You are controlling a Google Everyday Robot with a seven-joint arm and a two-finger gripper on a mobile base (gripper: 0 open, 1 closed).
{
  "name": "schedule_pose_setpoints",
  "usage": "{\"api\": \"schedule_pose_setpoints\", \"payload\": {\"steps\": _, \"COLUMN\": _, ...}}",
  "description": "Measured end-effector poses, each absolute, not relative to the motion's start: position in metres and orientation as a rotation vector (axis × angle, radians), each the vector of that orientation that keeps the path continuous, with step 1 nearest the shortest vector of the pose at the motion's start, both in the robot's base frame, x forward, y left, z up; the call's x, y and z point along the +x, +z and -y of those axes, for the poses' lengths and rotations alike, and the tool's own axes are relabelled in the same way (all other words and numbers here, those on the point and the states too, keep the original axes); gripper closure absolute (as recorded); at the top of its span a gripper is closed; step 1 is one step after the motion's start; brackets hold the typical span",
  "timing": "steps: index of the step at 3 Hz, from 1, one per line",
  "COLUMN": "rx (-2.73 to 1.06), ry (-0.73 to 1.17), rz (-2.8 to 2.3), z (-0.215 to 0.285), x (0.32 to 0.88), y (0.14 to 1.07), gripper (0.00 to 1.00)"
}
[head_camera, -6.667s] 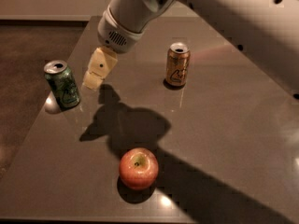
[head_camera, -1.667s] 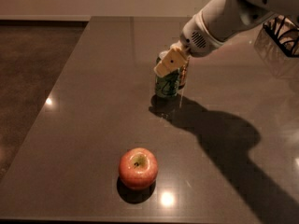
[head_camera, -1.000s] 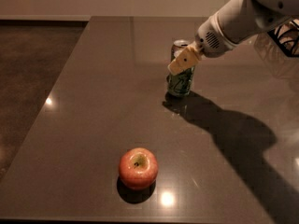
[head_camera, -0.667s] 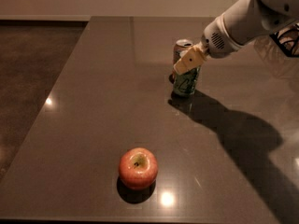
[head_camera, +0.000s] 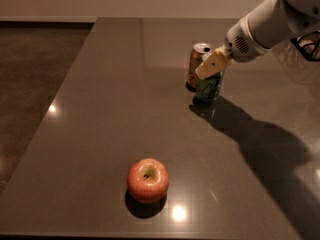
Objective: Move green can near orange can
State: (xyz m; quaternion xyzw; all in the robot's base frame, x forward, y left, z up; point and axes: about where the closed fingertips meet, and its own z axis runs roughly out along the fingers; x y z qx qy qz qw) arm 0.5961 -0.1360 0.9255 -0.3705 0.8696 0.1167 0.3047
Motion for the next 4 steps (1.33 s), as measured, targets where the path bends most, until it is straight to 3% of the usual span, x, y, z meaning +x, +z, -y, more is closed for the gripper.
{"api": "schedule_pose_setpoints", "payload": {"steps": 3, "rx": -1.023, "ry": 0.292, "rz": -2.261, "z": 0.143, "x": 0.594, "y": 0.913, "gripper": 0.08}}
{"api": "schedule_pose_setpoints", "payload": {"steps": 4, "rx": -1.039, "ry": 0.321, "rz": -2.256, "z": 0.142, "x": 0.594, "y": 0.911, "gripper": 0.0}}
